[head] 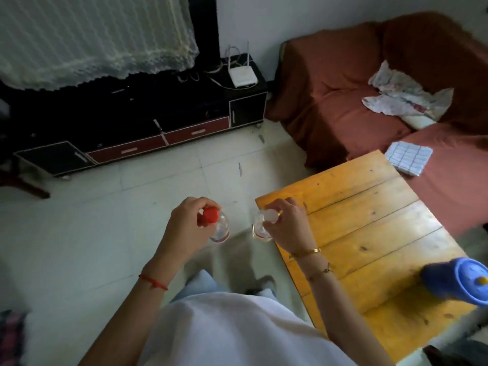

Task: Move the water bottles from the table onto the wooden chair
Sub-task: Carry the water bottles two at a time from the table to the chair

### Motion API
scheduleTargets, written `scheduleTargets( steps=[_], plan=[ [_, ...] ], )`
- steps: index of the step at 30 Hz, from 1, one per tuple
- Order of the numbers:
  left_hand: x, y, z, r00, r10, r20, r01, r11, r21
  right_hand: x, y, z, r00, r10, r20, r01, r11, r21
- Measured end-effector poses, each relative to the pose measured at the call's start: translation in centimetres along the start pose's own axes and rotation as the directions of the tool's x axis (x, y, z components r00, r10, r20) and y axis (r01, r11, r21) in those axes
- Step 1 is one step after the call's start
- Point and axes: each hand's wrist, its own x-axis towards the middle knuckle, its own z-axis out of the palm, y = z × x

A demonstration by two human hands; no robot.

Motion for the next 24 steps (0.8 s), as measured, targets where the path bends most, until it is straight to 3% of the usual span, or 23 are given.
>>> scheduleTargets(
  steps=[7,15,24],
  plan=[
    [-3.2,-8.3,-9.0,0.981,-0.124,-0.15,0.117,0.992,-0.05,1.9,-10.6,7.5,0.981,-0.153,0.121,0.156,0.988,-0.014],
    [-5.9,-19.1,-19.7,0.945,-0.193,-0.265,0.192,0.981,-0.031,3.0,-23.2,18.9,0.947,-0.241,0.211,0.233,0.97,0.063],
    [-8.1,-29.3,-29.8,0.841,-0.351,-0.413,0.34,0.935,-0.102,5.2,-37.0,28.7,0.826,-0.448,0.343,0.433,0.893,0.124]
  ],
)
